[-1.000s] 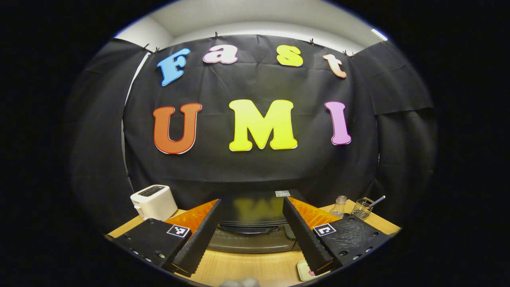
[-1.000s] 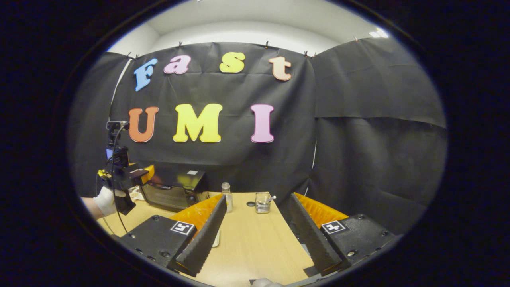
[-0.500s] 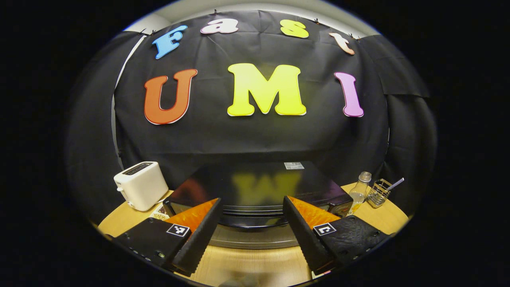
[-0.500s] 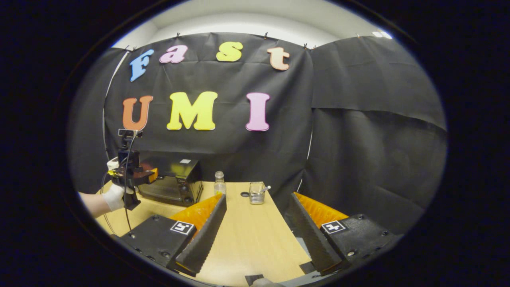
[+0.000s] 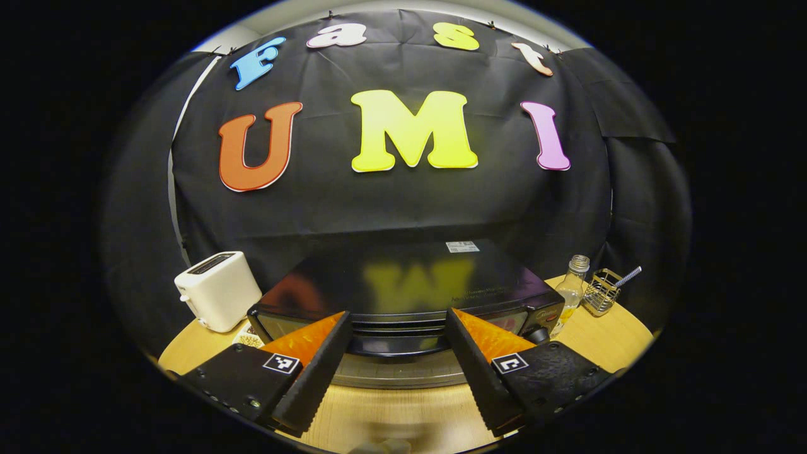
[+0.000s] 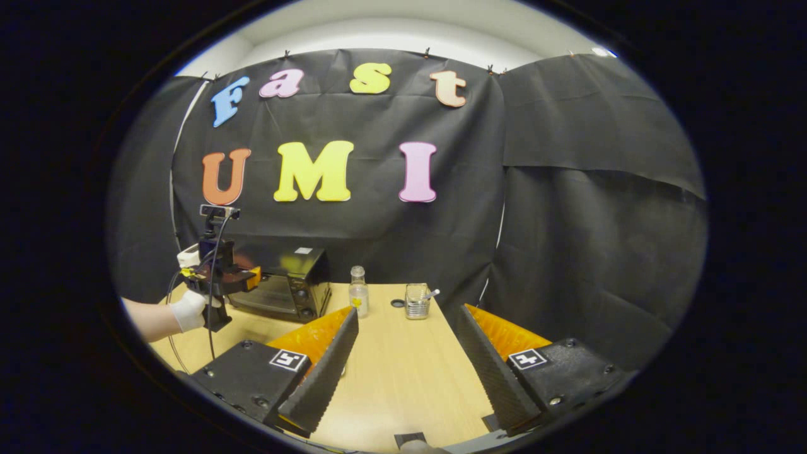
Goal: Open the electric oven with the left hand, put the food in, and close the electric oven.
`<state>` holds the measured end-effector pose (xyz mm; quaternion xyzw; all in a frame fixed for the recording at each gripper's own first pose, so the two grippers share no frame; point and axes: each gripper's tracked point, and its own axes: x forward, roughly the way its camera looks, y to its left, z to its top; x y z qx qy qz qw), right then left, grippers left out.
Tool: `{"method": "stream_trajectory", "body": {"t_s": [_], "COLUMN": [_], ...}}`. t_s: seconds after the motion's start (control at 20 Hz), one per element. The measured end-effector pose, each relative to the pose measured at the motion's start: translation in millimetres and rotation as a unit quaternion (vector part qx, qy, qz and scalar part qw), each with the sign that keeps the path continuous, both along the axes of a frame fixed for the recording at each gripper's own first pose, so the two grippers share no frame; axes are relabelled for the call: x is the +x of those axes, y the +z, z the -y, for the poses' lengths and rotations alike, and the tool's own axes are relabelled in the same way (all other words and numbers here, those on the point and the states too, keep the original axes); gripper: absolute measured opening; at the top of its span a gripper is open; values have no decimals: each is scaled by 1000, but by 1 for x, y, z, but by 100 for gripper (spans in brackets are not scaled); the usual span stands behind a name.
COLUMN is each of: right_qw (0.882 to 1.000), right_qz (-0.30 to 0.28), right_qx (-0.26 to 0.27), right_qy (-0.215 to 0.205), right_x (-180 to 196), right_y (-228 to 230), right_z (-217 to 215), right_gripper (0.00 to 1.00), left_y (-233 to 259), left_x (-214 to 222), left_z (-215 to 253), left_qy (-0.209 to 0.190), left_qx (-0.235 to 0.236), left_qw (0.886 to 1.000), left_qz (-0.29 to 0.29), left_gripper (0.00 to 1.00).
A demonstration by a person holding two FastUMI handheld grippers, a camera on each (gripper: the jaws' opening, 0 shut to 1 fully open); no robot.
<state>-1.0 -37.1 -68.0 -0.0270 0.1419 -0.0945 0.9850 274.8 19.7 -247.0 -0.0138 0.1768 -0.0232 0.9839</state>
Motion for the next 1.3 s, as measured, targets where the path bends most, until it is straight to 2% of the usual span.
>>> {"method": "stream_trajectory", "body": {"t_s": [0.65,1.3], "right_qw": [1000,999], "right_qz": [-10,-33], "right_qx": [22,16], "right_qy": [9,12], "right_x": [-27,-43], "right_y": [-15,-32], "right_z": [3,-2], "right_gripper": [96,96], "left_y": [-22,-96], "left_x": [-78,-150], "left_z": [-2,4], "left_qy": [-8,-14], "left_qx": [1,-2], "left_qw": [999,992], "left_qz": [-36,-125], "left_gripper": [96,96]}}
